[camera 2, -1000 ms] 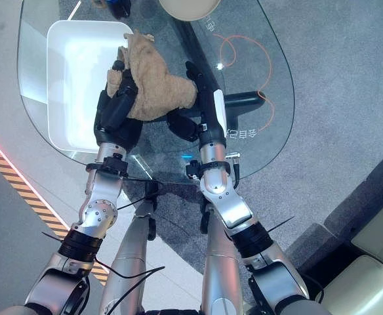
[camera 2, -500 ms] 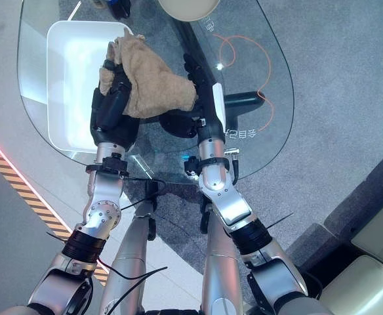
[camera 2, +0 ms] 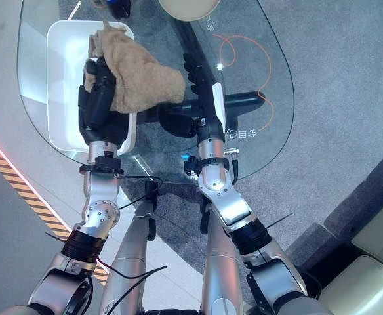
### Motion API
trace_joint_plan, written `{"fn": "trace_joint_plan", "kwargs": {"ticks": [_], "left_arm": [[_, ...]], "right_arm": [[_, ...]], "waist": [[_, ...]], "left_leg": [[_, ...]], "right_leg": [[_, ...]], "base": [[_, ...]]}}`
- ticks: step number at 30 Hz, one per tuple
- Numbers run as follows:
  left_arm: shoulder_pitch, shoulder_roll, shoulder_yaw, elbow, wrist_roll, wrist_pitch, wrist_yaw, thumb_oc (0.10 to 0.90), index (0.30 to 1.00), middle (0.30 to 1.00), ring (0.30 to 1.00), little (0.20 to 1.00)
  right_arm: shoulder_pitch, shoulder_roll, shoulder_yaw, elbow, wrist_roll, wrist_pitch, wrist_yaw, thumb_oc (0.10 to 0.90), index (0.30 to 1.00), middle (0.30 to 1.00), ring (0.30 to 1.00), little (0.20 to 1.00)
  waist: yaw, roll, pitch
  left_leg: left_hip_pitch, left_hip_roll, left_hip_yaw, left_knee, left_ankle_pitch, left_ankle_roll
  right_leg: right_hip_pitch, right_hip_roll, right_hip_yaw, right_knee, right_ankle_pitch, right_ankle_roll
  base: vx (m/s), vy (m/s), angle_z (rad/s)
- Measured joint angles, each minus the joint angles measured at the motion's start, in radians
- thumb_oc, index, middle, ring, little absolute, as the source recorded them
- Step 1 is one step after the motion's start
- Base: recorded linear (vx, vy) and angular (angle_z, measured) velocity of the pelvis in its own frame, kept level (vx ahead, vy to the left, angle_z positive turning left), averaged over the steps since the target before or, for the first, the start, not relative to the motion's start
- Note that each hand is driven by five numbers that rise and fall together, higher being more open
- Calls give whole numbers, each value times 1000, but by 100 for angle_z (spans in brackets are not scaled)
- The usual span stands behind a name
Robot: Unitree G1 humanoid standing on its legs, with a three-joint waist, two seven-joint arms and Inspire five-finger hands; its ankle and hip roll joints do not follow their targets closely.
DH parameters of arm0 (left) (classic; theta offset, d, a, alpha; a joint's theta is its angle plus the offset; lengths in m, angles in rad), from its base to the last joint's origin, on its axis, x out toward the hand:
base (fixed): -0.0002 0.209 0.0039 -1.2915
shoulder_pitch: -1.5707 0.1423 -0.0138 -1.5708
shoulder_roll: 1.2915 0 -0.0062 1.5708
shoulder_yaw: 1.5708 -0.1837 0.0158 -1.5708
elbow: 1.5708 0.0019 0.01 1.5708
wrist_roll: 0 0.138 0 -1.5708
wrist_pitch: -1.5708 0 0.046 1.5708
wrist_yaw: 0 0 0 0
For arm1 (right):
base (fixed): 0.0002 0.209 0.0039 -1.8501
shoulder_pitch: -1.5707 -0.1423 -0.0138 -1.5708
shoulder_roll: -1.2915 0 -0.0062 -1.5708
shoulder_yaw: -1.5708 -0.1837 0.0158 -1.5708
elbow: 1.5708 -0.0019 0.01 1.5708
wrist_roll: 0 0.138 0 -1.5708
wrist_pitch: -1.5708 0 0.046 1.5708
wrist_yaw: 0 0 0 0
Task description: Wipe the table with a cloth and put it in the basket.
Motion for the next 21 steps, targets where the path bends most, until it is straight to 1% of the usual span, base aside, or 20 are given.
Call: {"fn": "trace_joint_plan", "kwargs": {"ticks": [2,6,12,16,19,21], "left_arm": [[0,0,3,0,0,-2,0,100,300,300,300,200],[0,2,16,0,0,-26,1,100,300,300,300,200],[0,5,72,0,1,-41,7,100,300,300,300,200],[1,13,86,0,2,-68,25,100,300,300,300,200],[3,22,105,11,3,-87,33,100,300,300,300,200],[4,39,115,29,7,-117,55,100,300,300,300,200]], "right_arm": [[0,-1,0,0,-7,1,-11,800,900,900,900,900],[2,-16,-12,1,-39,0,-55,800,900,900,900,900],[12,-29,-81,27,-40,-9,-138,800,900,900,900,900],[34,-45,-114,34,-41,-37,-194,800,900,900,900,900],[44,-54,-136,78,-42,-54,-240,800,900,900,900,900],[50,-61,-156,130,-42,-64,-286,800,900,900,900,900]], "waist": [[0,0,0],[-1,0,0],[-1,0,0],[-2,0,0],[-2,0,0],[-2,0,0]], "left_leg": [[0,0,0,0,-1,2],[0,0,0,0,-2,4],[0,0,0,0,-2,4],[1,0,1,1,-2,4],[4,0,1,1,-3,4],[6,0,2,2,-3,4]], "right_leg": [[0,0,0,0,0,0],[0,0,0,0,0,0],[0,0,1,0,0,0],[0,0,1,1,0,0],[1,0,3,3,0,0],[1,0,5,5,0,0]], "base": [[0,0,0],[0,0,0],[0,0,0],[0,0,0],[0,0,0],[0,0,0]]}}
